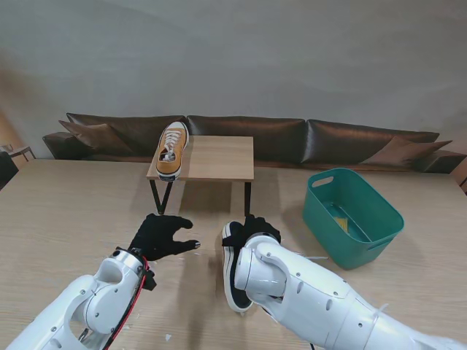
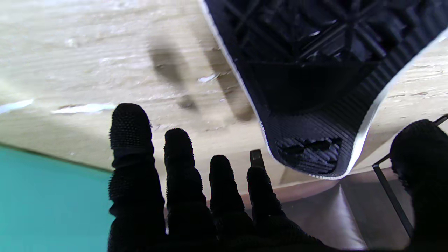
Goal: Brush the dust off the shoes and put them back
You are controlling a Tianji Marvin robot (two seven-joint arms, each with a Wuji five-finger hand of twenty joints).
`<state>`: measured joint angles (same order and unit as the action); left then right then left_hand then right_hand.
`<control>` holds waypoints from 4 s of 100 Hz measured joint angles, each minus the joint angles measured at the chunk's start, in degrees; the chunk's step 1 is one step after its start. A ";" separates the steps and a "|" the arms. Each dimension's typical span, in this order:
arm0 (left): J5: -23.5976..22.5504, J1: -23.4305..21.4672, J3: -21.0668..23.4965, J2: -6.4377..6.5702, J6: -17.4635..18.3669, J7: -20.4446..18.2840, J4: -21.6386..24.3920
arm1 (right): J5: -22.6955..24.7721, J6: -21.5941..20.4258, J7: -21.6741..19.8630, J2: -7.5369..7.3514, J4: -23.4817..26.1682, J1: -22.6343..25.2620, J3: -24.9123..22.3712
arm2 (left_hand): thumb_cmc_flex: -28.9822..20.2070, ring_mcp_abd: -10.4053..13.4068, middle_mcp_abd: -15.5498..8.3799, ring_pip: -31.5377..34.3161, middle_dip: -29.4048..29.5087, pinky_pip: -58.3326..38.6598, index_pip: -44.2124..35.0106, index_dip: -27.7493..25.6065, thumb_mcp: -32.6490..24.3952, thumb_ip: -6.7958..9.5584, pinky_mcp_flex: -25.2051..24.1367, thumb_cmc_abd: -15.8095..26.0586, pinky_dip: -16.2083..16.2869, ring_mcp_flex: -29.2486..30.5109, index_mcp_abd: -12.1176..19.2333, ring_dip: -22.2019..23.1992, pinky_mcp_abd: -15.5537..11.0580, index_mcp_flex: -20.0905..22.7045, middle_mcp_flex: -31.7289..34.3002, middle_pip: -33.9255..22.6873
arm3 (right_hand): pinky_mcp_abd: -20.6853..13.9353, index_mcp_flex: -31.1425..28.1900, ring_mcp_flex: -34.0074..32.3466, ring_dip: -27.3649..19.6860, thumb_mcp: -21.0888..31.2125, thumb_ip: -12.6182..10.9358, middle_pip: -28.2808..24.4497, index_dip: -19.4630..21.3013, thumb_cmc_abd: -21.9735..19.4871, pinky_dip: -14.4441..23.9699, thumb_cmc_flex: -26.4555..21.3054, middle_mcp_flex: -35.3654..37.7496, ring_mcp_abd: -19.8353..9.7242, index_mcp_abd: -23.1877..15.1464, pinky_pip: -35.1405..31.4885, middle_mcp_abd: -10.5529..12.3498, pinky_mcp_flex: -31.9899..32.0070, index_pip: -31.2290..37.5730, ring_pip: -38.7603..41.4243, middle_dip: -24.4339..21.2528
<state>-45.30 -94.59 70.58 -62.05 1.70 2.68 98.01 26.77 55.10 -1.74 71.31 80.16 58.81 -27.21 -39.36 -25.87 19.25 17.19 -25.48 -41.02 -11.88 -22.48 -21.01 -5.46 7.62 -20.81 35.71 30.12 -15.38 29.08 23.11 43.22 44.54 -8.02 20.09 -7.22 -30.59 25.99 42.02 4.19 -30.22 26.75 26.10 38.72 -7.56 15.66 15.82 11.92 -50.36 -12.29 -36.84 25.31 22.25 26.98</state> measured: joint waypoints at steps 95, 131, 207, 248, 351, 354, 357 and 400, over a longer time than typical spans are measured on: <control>3.05 0.44 -1.47 -0.09 -4.08 -1.43 -1.57 | -1.45 0.08 2.97 6.81 -9.88 -3.42 6.24 | -2.20 -0.12 1.21 -0.60 0.00 3.66 0.00 -0.17 0.42 0.00 -1.39 1.28 2.17 -0.05 -0.49 -0.01 0.01 0.14 -0.36 0.00 | -3.55 -9.71 -16.47 15.49 -7.46 -0.53 -20.62 11.13 10.82 5.47 -13.79 16.97 -4.75 3.80 -22.19 0.64 -0.43 16.13 39.13 12.62; 3.06 1.04 -1.97 -0.09 -4.29 -2.00 -2.22 | 1.81 -0.06 8.48 7.69 -9.64 0.75 2.56 | -2.23 -0.15 1.42 -0.64 0.00 4.50 0.00 -0.18 0.55 0.00 -1.48 1.28 2.93 -0.05 -0.54 -0.01 0.02 0.26 -0.90 0.09 | -4.87 -31.51 -40.56 19.82 12.47 18.03 -22.42 3.27 33.36 5.50 -10.31 46.12 -11.40 1.41 -36.96 4.25 -1.01 33.23 55.53 19.86; 8.52 2.27 -3.17 -0.74 -9.13 -0.72 -5.59 | 0.49 -5.04 15.44 4.58 1.20 10.88 -9.25 | -2.86 -1.15 2.88 -1.34 0.01 7.60 1.01 -0.12 0.66 0.00 -1.83 1.84 4.55 -0.26 -1.90 -0.01 0.02 -0.95 -1.63 0.21 | -4.42 -24.51 -39.87 16.06 12.35 19.83 -18.07 9.33 23.74 5.39 -11.21 41.65 -6.59 6.97 -33.08 0.79 -0.98 35.28 42.78 12.09; 16.78 8.61 -8.65 -1.82 -9.05 -0.37 -11.79 | -2.52 -9.43 27.94 6.69 7.06 17.90 -17.16 | -2.87 -1.64 3.26 -4.06 0.61 21.09 3.37 1.25 0.66 0.00 -0.41 1.84 12.79 -3.92 -1.41 0.29 0.12 -6.47 -5.75 1.12 | -3.58 -25.09 -40.54 15.28 12.37 19.90 -14.50 0.76 24.86 5.07 -14.14 42.91 -6.24 7.11 -33.01 0.54 -0.97 35.28 37.75 11.09; 24.14 10.12 -11.32 -0.89 -3.59 -9.47 -9.30 | 0.82 -6.89 36.48 10.15 10.37 18.17 -18.27 | 21.17 1.81 -0.31 -9.68 3.34 26.21 9.12 11.79 -35.01 -4.19 -4.54 -18.78 11.35 -10.70 4.80 -3.25 -1.45 -18.20 -16.02 3.08 | -2.90 -26.76 -42.22 15.63 12.48 19.90 -9.75 -8.04 28.36 4.68 -17.49 43.47 -9.41 7.39 -33.01 -1.21 -0.97 37.65 39.02 9.71; 24.15 10.25 -11.48 -0.94 -3.57 -9.38 -9.37 | 0.82 -6.79 36.77 10.25 10.56 18.21 -18.34 | 21.10 1.81 -0.35 -9.68 3.34 26.21 9.39 12.00 -35.34 -5.31 -4.60 -18.78 11.34 -10.70 4.80 -3.28 -1.45 -18.28 -16.04 3.08 | -2.88 -26.77 -42.22 15.63 12.48 19.90 -9.75 -8.18 28.36 4.68 -17.50 43.47 -9.40 7.39 -33.01 -1.23 -0.97 37.79 39.02 9.63; 24.14 10.36 -11.65 -0.99 -3.58 -9.18 -9.44 | 0.78 -6.67 37.02 10.38 10.78 18.30 -18.45 | 21.10 1.81 -0.35 -9.68 3.35 26.21 9.50 12.16 -35.42 -5.31 -4.71 -18.78 11.34 -10.71 4.80 -3.28 -1.45 -18.42 -16.05 3.08 | -2.85 -26.77 -42.22 15.63 12.48 19.90 -9.75 -8.47 28.36 4.68 -17.52 43.47 -9.40 7.40 -33.01 -1.26 -0.97 37.92 39.02 9.57; 24.73 13.23 -15.13 -2.35 -2.47 -3.68 -13.34 | -0.99 -5.14 42.14 12.79 12.60 20.31 -19.55 | 22.80 1.82 -0.38 -9.70 3.42 26.21 10.37 13.64 -34.83 -5.69 -4.99 -20.35 11.30 -10.75 5.42 -3.29 -1.48 -20.87 -16.75 3.13 | -1.72 -27.30 -42.22 15.63 12.52 19.90 -7.04 -13.10 30.57 4.54 -20.56 42.45 -9.41 7.71 -33.01 -2.97 -0.98 39.02 39.05 8.08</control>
<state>-20.57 -81.36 55.45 -64.40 -0.77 -1.00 84.67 25.78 49.96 40.40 84.10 92.77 79.11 -46.76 -16.56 -24.05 18.86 7.49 -22.05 -14.81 -1.52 -8.84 -55.84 -11.15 2.63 -41.16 47.01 19.37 -9.96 25.79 21.63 22.35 27.80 -4.90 18.37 -34.52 -72.81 41.63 54.54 24.09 -37.26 13.64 56.67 43.26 -28.13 58.10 6.42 19.63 -83.37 -15.26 -37.81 64.32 61.30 35.06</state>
